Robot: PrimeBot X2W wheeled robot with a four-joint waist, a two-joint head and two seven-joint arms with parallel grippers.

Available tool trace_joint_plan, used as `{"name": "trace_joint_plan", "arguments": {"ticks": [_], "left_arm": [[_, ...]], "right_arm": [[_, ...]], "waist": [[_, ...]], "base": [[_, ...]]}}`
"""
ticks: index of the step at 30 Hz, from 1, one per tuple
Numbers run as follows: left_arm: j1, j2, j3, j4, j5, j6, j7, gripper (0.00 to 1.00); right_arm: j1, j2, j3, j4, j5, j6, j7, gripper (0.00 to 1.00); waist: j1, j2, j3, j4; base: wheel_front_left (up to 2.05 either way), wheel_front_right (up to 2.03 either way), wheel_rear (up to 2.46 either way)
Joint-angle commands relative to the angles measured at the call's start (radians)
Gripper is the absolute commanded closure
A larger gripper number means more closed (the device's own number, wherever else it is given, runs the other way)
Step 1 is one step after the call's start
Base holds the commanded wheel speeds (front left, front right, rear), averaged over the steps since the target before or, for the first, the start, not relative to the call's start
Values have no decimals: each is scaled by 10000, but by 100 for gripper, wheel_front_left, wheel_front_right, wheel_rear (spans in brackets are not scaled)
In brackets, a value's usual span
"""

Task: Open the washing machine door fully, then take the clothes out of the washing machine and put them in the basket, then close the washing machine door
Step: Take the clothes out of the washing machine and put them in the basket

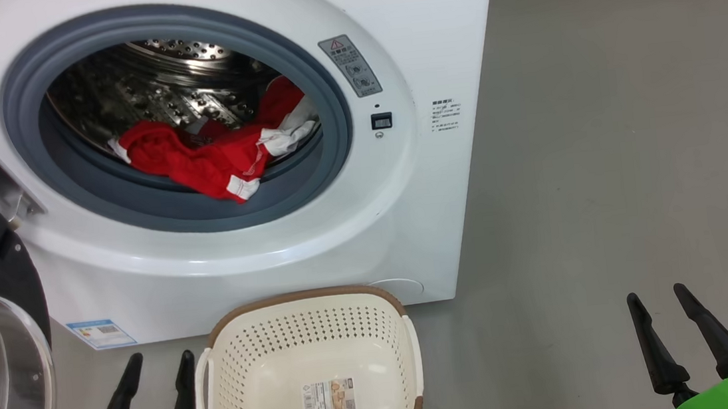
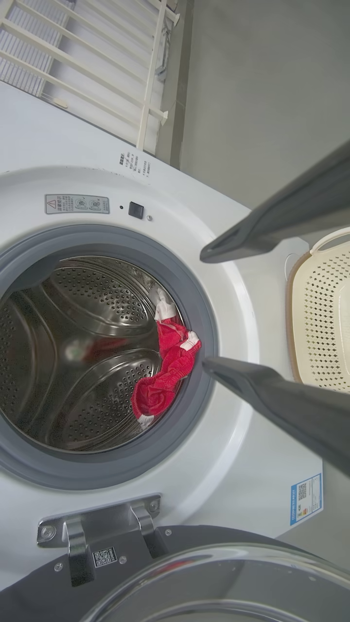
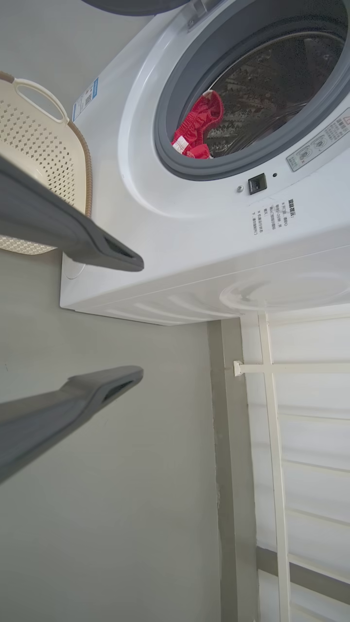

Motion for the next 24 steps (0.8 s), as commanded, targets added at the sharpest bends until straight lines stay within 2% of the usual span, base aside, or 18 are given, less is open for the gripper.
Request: {"name": "trace_joint_plan", "arguments": {"ticks": [1,12,17,24], "left_arm": [[-413,151,375,-176,62,15,-49,0],[-939,22,173,670,400,15,-49,0],[-2457,-118,238,1632,928,15,-49,0],[-5059,199,-249,3256,1161,15,-49,0]], "right_arm": [[-348,-164,205,-244,-34,75,-134,0],[-699,-45,334,-267,-35,75,-134,0],[-1032,89,478,-289,-115,75,-134,0],[-1599,330,462,-401,-201,75,-134,0]], "waist": [[0,0,25,11],[0,0,477,-229],[0,0,1232,-456],[0,0,2533,-955]], "base": [[0,0,0],[0,0,0],[0,0,0],[0,0,0]]}}
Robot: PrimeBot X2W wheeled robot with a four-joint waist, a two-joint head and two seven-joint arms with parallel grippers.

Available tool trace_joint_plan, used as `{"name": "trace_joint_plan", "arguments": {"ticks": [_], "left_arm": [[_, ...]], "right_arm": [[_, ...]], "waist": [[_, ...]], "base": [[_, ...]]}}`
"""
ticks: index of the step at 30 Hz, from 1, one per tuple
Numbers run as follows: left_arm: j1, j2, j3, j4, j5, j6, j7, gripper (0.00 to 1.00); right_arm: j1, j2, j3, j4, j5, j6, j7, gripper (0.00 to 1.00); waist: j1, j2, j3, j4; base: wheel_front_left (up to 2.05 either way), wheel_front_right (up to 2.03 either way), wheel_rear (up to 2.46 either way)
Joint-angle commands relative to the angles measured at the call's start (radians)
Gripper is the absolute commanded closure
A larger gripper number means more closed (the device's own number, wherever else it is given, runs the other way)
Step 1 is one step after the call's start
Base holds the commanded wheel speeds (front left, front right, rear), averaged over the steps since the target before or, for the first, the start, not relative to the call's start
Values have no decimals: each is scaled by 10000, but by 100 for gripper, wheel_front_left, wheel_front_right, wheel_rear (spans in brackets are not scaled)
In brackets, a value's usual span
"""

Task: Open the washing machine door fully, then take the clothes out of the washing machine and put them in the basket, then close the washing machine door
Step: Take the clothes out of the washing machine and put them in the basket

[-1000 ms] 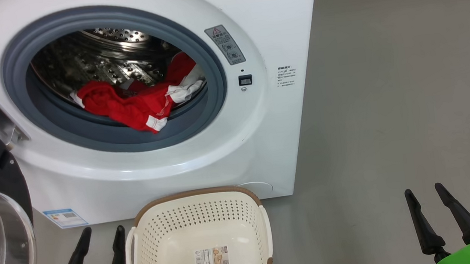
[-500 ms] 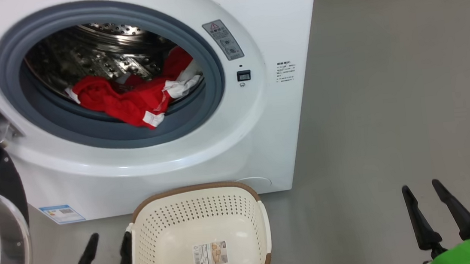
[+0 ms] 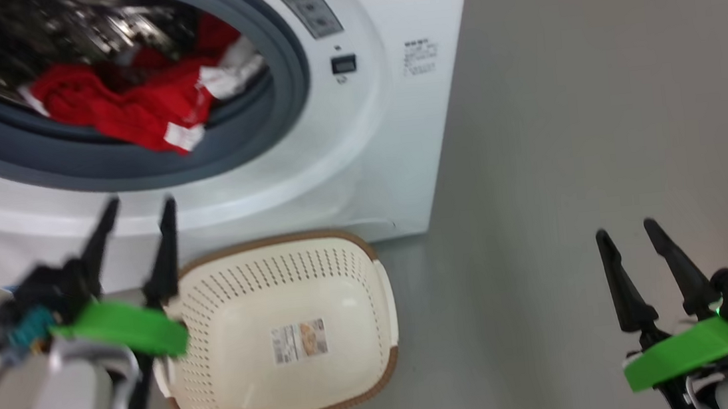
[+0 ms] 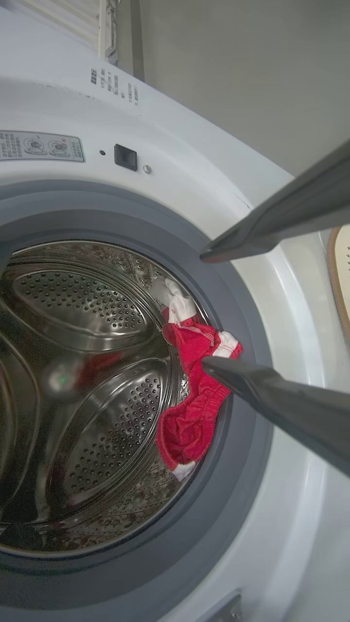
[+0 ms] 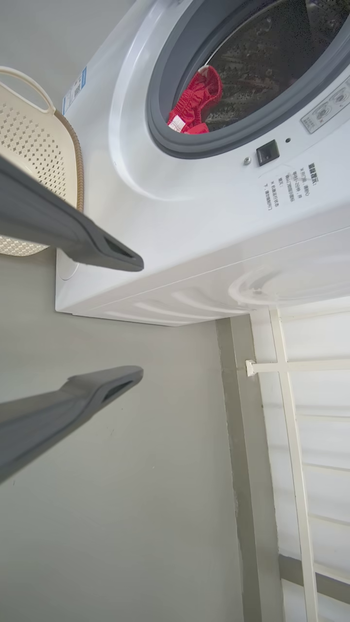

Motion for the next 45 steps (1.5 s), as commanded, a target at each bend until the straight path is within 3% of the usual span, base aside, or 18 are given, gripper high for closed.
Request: {"name": "trace_joint_plan", "arguments": {"ticks": [1,9,18,32,45], "left_arm": [[-640,457,260,9,67,15,-49,0],[-2984,1167,102,1625,152,15,-49,0],[-4855,1820,-499,3306,336,15,-49,0],[-6776,2835,-533,5043,1018,16,-49,0],[-7662,3076,-1505,6125,649,16,-49,0]], "right_arm": [[-337,-15,201,-297,-110,75,-120,0],[-1015,229,274,-375,-156,75,-120,0],[-1451,373,490,-423,-169,75,-120,0],[-1793,465,997,-575,-149,75,-120,0],[-1914,544,1044,-687,-171,75,-120,0]], "waist": [[0,0,936,-516],[0,0,2073,-1189],[0,0,2650,-1702],[0,0,3541,-2372],[0,0,3956,-2593]], "base": [[0,0,0],[0,0,0],[0,0,0],[0,0,0],[0,0,0]]}}
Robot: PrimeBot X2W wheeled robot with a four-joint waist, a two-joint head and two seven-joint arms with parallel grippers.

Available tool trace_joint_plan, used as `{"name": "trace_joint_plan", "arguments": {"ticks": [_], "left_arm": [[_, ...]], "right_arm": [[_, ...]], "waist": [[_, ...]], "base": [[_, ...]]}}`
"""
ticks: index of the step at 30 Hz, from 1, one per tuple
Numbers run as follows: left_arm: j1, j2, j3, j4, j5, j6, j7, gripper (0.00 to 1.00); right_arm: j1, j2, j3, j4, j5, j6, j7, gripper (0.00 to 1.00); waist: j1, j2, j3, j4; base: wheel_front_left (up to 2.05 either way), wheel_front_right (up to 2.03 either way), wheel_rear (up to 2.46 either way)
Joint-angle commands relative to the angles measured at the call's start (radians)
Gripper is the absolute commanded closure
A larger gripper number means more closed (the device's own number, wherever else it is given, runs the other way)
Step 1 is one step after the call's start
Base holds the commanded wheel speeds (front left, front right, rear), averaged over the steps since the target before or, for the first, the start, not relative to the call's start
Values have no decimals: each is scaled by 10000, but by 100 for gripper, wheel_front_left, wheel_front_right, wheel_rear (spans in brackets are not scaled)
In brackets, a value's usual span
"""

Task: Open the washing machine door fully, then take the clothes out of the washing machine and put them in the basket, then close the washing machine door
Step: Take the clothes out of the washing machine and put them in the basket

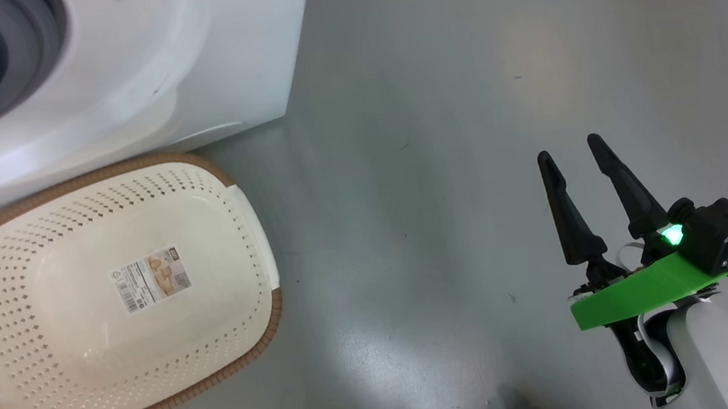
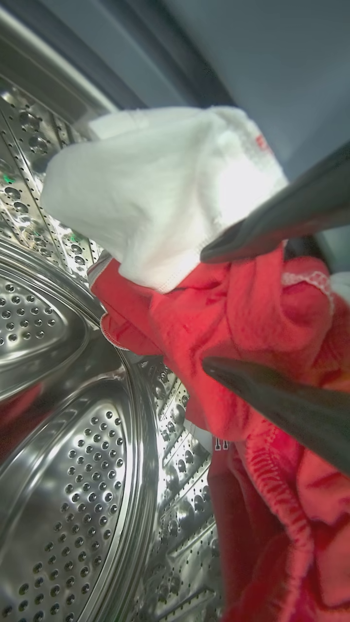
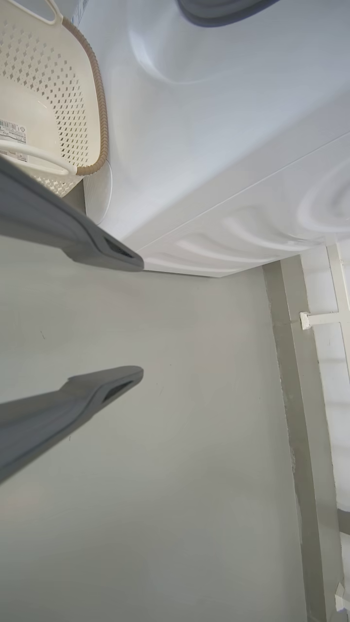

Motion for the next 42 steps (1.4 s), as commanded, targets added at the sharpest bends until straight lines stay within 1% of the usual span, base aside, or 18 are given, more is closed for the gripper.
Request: {"name": "trace_joint_plan", "arguments": {"ticks": [1,7,8,9,10,12,14,15,22,27,28,34,39,42], "left_arm": [[-205,623,19,15,6,16,-49,0],[-355,647,-122,524,-114,16,-49,0],[-368,654,-142,573,-145,16,-49,2],[-376,663,-148,616,-179,16,-49,15],[-378,662,-156,658,-214,16,-49,48],[-386,659,-168,683,-273,16,-49,69],[-373,631,-159,638,-347,16,-49,96],[-358,618,-154,600,-380,16,-49,100],[-26,423,70,46,-681,16,-49,100],[577,152,799,-937,-968,86,-49,100],[577,152,799,-937,-968,86,-49,100],[1723,-421,2171,-2450,-1194,98,-49,100],[2761,-981,3153,-3724,-955,49,-49,100],[3399,-1338,3584,-4453,-689,29,-49,100]], "right_arm": [[56,-17,225,-230,-94,73,-65,0],[8,7,367,-244,-96,73,-65,0],[9,10,383,-249,-93,73,-65,0],[10,12,392,-256,-90,73,-65,0],[14,14,393,-269,-89,73,-65,0],[26,18,386,-289,-86,73,-65,0],[32,19,364,-296,-85,73,-65,0],[37,20,352,-295,-90,73,-65,0],[65,1,282,-259,-122,73,-65,0],[104,-79,188,-194,-111,73,-65,0],[104,-79,188,-194,-111,73,-65,0],[221,-172,58,-129,-109,73,-65,0],[378,-262,-138,-77,-96,73,-65,0],[510,-317,-258,-51,-88,73,-65,0]], "waist": [[0,0,-13,-15],[0,0,-68,-92],[0,0,-79,-104],[0,0,-87,-113],[0,0,-95,-119],[0,0,-111,-119],[0,0,-125,-106],[0,0,-139,-96],[0,0,-383,90],[0,0,-709,357],[0,0,-709,357],[0,0,-1165,734],[0,0,-1545,1060],[0,0,-1770,1247]], "base": [[0,0,0],[0,0,0],[0,0,0],[0,0,0],[0,0,0],[0,0,0],[0,0,0],[0,0,0],[0,0,0],[0,0,0],[0,0,0],[0,0,0],[0,0,0],[0,0,0]]}}
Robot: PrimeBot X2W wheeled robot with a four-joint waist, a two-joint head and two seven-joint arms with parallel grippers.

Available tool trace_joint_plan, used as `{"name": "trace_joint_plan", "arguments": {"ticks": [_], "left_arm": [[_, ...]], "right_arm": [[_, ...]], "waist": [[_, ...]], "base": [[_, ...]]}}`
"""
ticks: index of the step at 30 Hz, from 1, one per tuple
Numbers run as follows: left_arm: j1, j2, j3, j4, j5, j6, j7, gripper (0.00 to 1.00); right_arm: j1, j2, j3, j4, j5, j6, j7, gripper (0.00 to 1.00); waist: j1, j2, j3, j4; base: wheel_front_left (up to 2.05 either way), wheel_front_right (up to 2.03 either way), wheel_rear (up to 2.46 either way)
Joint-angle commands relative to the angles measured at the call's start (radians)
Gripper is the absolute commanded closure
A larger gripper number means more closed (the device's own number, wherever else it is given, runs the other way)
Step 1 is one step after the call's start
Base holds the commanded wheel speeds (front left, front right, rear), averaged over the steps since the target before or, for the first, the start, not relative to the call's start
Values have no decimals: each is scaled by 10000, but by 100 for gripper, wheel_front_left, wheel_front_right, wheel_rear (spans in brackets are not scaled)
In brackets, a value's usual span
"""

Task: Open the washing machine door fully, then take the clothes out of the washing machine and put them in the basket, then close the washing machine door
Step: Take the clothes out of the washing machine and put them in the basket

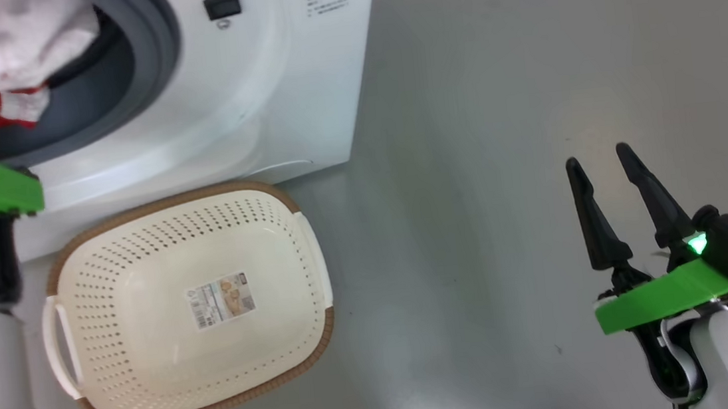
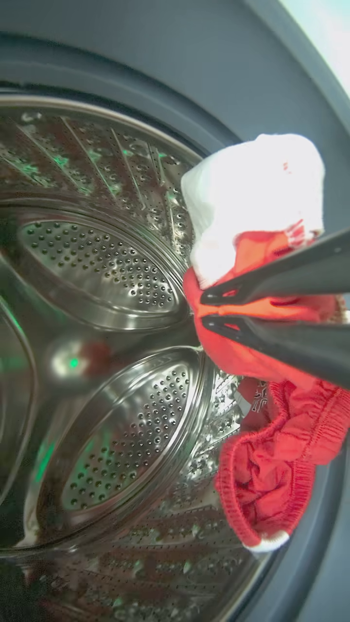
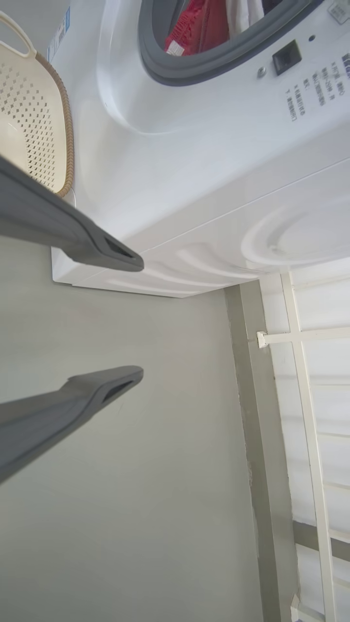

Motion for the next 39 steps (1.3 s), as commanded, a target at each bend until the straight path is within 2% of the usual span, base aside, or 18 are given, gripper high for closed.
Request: {"name": "trace_joint_plan", "arguments": {"ticks": [1,8,20,29,35,39], "left_arm": [[334,323,325,-519,160,15,-49,100],[1824,-338,546,-2514,669,9,-49,100],[3685,-1188,926,-5573,669,7,-49,100],[4712,-1529,1182,-7760,632,7,-49,100],[4943,-1637,1080,-8651,820,6,-49,100],[5061,-1721,993,-8571,848,6,-49,100]], "right_arm": [[313,-138,130,-165,-80,75,-65,0],[615,-197,-156,-141,-67,75,-65,0],[775,-245,-337,-175,-68,75,-65,0],[864,-256,-392,-200,-40,75,-65,0],[903,-286,-465,-221,-53,75,-65,0],[910,-286,-422,-210,-57,75,-65,0]], "waist": [[0,0,-325,313],[0,0,-694,724],[0,0,-922,1112],[0,0,-979,1152],[0,0,-967,1204],[0,0,-991,1203]], "base": [[0,0,0],[0,0,0],[0,0,0],[0,0,0],[0,0,0],[0,0,0]]}}
